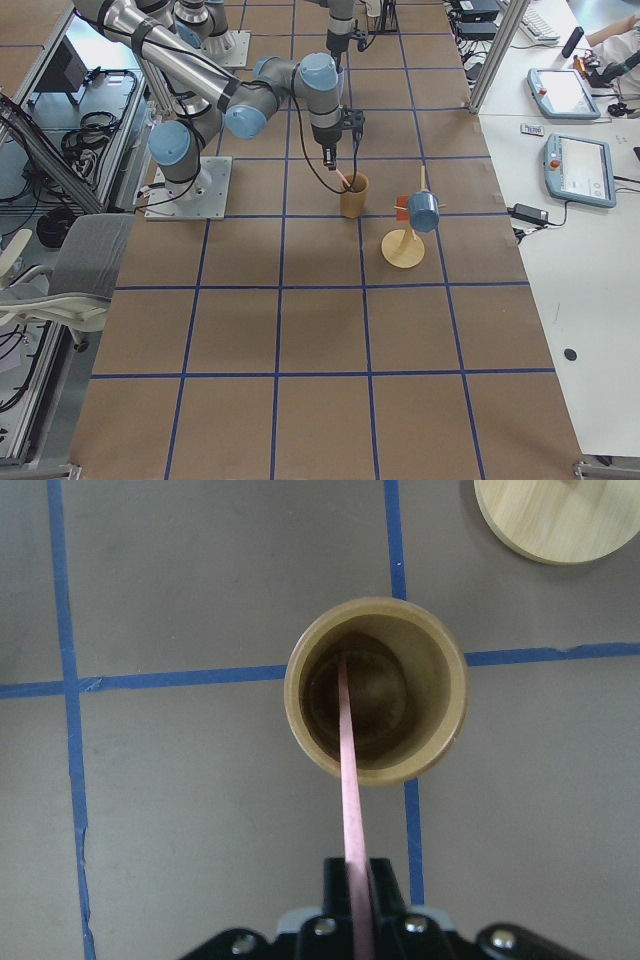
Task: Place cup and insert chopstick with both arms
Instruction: 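Carry the blue cup with the left gripper toward the table center, then set down the blue cup and retract the left gripper while the right lifts the chopstick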
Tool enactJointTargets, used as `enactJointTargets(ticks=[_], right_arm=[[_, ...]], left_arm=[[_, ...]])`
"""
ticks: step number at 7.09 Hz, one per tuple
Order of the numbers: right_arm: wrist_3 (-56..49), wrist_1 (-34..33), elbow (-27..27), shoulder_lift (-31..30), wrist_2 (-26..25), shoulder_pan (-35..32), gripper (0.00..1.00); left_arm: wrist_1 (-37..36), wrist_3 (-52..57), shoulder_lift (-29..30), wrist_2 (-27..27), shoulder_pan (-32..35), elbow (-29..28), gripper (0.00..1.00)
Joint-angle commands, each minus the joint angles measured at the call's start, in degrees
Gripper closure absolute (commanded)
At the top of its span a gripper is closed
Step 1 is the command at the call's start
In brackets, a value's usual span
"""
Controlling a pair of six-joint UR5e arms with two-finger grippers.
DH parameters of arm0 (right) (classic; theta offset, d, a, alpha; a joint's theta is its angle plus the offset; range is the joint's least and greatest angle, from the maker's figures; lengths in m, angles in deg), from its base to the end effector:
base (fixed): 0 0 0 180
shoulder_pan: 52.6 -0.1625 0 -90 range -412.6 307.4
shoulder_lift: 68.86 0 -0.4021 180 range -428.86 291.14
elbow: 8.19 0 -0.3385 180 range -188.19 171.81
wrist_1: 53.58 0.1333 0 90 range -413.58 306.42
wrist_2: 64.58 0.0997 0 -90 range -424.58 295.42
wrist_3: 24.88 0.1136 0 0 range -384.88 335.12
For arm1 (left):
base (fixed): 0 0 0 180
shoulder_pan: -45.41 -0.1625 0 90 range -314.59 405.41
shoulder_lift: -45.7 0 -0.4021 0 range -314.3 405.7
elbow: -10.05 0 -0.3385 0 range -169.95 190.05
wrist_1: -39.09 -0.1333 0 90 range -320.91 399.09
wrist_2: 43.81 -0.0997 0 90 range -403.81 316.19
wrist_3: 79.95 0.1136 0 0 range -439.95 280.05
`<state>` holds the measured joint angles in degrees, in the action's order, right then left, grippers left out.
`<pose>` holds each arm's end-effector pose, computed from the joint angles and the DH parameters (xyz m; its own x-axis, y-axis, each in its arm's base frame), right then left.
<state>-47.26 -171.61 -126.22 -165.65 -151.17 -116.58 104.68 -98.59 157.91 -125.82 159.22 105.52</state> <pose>-0.0410 -0.4033 0.3383 -0.9982 0.0593 -0.0096 0.0601 0.9895 -0.1318 -0.3564 -0.4383 0.2595 -0.9903 0.0800 0.1133 0.0913 0.9909 0.0984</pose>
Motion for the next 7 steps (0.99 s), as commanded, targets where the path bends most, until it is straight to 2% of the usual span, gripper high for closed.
enactJointTargets(ticks=[1, 2, 5, 7], right_arm=[[0.05, 4.28, 4.01, 0.21, 0.19, -0.09, 1.0], [0.05, 9.26, 8.03, 0.21, 0.19, -0.18, 1.0], [-0.03, 31.98, 26.03, 0.99, -0.78, -0.61, 1.0], [-0.03, 43.45, 36.94, 5.81, -2.26, -3.32, 1.0]], left_arm=[[-2.22, 0.18, 2.13, -0.07, 0.54, -0.11, 0.55], [-2.4, -0.16, 2.49, -0.07, 0.54, -0.11, 0.01], [-1.53, 0.19, 0.13, -1.38, 0.01, -2.3, 0.0], [7.93, 0.27, -4.86, -5.51, -2.26, -5.02, 0.0]])
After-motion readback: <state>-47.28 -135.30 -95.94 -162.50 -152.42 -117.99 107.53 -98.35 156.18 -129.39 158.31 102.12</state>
